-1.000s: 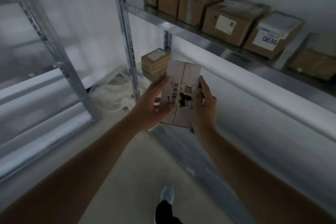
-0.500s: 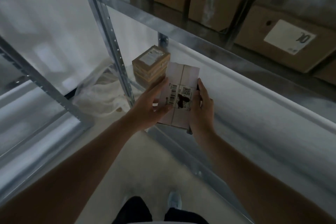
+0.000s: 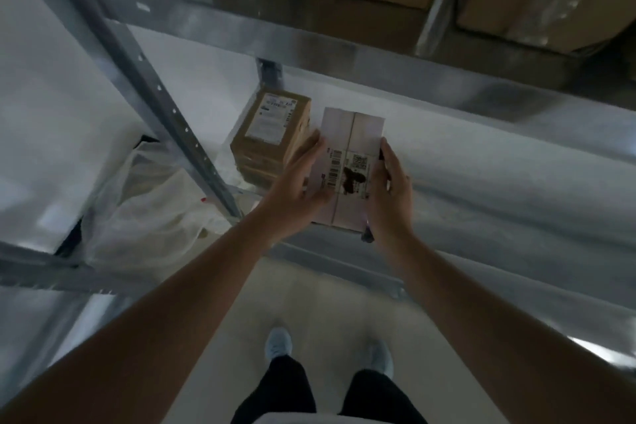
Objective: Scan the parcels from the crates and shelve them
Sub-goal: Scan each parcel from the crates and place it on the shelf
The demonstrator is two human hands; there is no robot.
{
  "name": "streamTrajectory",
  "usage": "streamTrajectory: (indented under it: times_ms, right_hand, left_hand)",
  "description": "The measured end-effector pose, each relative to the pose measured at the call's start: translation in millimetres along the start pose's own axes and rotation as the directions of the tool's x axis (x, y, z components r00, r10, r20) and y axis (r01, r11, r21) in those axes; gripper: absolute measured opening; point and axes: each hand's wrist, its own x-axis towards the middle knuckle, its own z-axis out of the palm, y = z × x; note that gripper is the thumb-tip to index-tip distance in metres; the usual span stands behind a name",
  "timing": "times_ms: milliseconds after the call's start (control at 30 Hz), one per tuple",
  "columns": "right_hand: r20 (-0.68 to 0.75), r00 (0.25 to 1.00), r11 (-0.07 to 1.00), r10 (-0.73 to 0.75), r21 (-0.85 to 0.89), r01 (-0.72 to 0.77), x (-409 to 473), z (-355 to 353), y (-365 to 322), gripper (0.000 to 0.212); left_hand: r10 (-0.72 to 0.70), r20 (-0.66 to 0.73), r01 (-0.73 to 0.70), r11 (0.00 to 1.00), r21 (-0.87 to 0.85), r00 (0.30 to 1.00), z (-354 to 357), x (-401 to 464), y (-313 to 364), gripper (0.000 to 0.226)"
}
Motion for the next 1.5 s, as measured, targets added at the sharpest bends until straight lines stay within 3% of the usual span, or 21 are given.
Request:
streamTrajectory:
  times_ms: [233, 833, 1133, 1500]
  right_hand:
    - [-0.096, 0.992, 0.996, 0.084, 0.007, -0.084, 30, 37, 20, 0.038]
    - [-0.085, 0.977, 0.98, 0.197, 0.039, -0.194, 99, 87, 38, 0.041]
    - [-0.053, 0.979, 0.98, 0.197, 0.021, -0.196, 121, 95, 39, 0.046]
    - [-0.13, 0.988, 0.983, 0.081, -0.15, -0.101, 87, 53, 12, 0.047]
  left_hand:
    - [-0.034, 0.128, 0.03, 0.999, 0.031, 0.991, -13, 43, -23, 0.083]
    - [-0.176, 0.166, 0.175, 0.984, 0.021, 0.97, -13, 114, -48, 0.077]
    - [-0.111, 0.114, 0.087, 0.977, 0.193, 0.987, -8, 128, -60, 0.072]
    - [0.069, 0.14, -0.129, 0.864, 0.486, 0.988, -15, 112, -33, 0.061]
